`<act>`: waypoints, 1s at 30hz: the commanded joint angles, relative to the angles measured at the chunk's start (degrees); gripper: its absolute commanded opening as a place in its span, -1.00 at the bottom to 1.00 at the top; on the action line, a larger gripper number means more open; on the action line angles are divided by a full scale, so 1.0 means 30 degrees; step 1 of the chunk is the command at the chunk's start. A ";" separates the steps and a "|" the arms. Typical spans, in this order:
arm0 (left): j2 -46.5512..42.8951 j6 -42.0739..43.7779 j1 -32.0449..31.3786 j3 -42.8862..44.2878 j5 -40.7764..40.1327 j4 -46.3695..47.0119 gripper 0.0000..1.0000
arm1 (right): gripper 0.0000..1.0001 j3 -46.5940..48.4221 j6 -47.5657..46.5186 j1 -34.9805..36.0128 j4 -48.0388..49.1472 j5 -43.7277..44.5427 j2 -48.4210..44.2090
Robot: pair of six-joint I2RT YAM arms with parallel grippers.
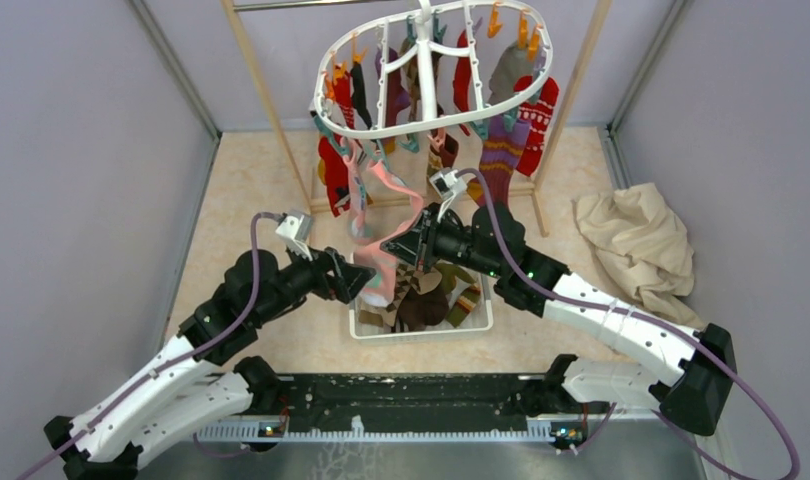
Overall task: Remove the socks clipped to the hanger
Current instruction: Remove the sock from the hanger.
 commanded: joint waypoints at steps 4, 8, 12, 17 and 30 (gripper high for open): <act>-0.0945 0.0099 0.0023 -0.0677 0.0866 0.1596 0.97 | -0.94 0.0721 0.0732 0.0148 0.1344 -0.1434 -0.0332; -0.0616 -0.0197 0.0013 -0.1105 0.2387 0.2680 0.97 | -0.95 0.0649 0.1074 0.0147 0.1834 -0.1868 -0.0112; -0.0188 -0.0372 0.0023 -0.1563 0.3088 0.3809 0.97 | -0.95 0.0581 0.1426 0.0148 0.2325 -0.2145 0.0071; 0.0053 -0.0342 0.0003 -0.1654 0.3032 0.4331 0.94 | -0.95 0.0441 0.1850 0.0155 0.2813 -0.2587 0.0165; 0.0344 -0.0231 0.0020 -0.0964 0.2895 0.3969 -0.68 | -0.50 0.0981 0.0503 0.0148 -0.0915 -0.0129 -0.0440</act>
